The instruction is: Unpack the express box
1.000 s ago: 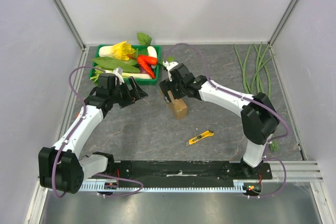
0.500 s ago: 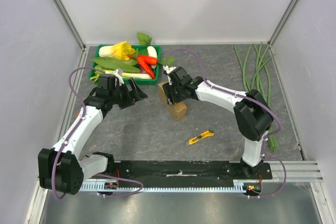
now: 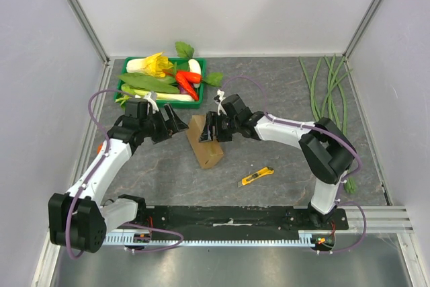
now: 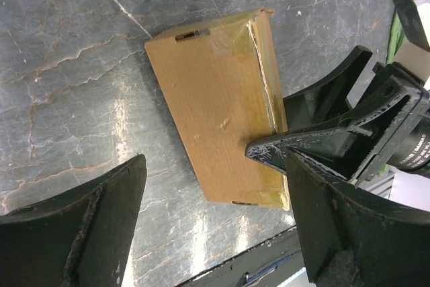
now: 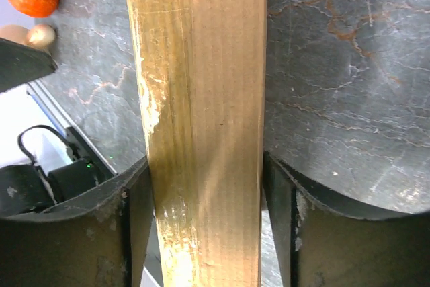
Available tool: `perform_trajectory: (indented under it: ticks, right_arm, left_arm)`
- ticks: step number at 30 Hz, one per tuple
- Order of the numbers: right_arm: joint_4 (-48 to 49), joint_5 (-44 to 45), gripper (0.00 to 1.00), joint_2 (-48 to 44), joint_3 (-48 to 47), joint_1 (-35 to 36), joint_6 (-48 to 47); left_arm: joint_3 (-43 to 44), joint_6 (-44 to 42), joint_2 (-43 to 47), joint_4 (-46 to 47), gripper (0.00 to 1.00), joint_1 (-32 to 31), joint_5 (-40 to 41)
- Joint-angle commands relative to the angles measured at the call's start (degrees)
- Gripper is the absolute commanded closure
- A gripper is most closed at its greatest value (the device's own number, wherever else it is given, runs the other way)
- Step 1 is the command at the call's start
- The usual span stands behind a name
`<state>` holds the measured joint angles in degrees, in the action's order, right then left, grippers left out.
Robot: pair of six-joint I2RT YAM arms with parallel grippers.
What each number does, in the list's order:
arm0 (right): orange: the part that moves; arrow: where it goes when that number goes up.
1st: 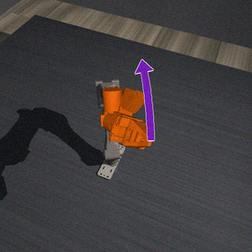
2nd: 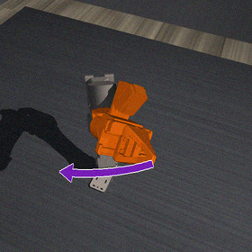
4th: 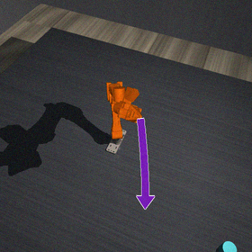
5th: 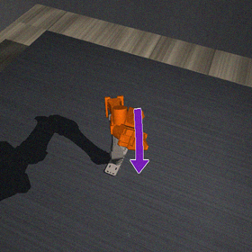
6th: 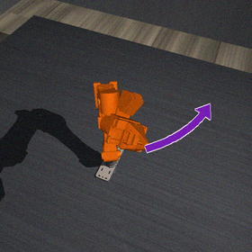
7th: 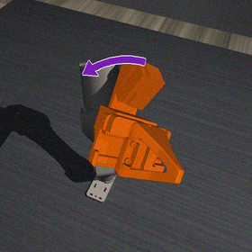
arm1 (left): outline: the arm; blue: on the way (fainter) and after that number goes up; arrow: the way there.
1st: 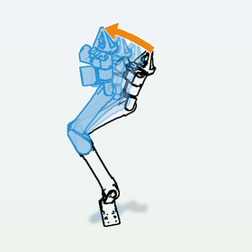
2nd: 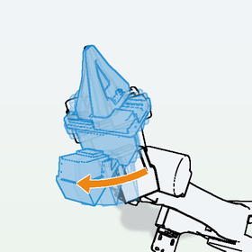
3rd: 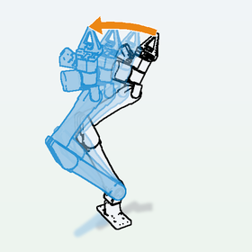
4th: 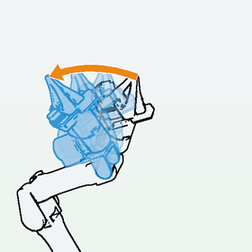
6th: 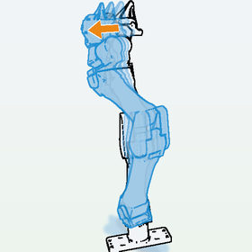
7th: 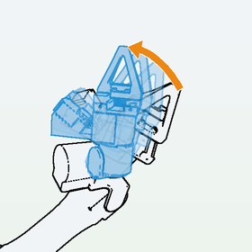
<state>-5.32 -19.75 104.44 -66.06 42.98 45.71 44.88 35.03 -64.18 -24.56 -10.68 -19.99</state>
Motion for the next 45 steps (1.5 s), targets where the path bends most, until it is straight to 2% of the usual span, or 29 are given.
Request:
perform_trajectory:
  ticks: [1, 3, 4, 7, 23, 31, 34, 37, 41, 45]
  right_arm:
    - [6.0, -0.7, 0.24, 0.0, 1.3, -0.2, 4.7]
    - [3.2, 1.4, 0.18, -1.2, 1.8, -0.3, 4.6]
    - [1.7, 2.6, 0.1, -1.5, 1.6, -0.3, 3.2]
    - [-5.3, 7.4, 0.04, -4.0, 0.6, -0.7, -0.4]
    - [-21.0, 24.7, 0.04, -16.1, -0.2, -2.5, -6.4]
    - [-27.6, 35.7, 0.02, -26.6, 3.8, -2.5, -4.2]
    - [-30.6, 36.5, 0.02, -30.1, 6.6, -2.5, -2.0]
    - [-31.7, 35.9, 0.02, -33.8, 10.2, -2.5, -0.6]
    - [-33.4, 36.1, 0.09, -37.8, 16.0, -2.5, 2.2]
    - [-33.8, 33.9, 0.17, -39.8, 20.8, -2.5, 6.3]
  left_arm:
    - [-0.8, -1.6, 2.0, -0.5, 0.1, 0.2, 0.1]
    - [-0.8, -1.9, 2.6, -1.1, 0.1, 0.2, 0.8]
    - [-0.8, -2.1, 2.7, -1.5, 0.09, 0.2, 1.3]
    - [-0.2, -3.1, 4.0, -3.0, 0.06, 0.2, 3.8]
    - [1.8, -6.1, 4.2, -6.6, 0.03, 0.2, 7.2]
    - [2.8, -6.3, 7.6, -7.7, 0.0, 0.3, 15.7]
    - [1.9, -6.4, 9.1, -6.4, 0.0, 0.3, 17.3]
    - [1.4, -6.5, 9.9, -5.6, 0.01, 0.2, 16.4]
    - [0.6, -6.9, 9.7, -4.0, 0.05, 0.2, 6.9]
    - [-5.0, -3.0, 9.7, 1.2, 0.07, 0.2, -1.4]
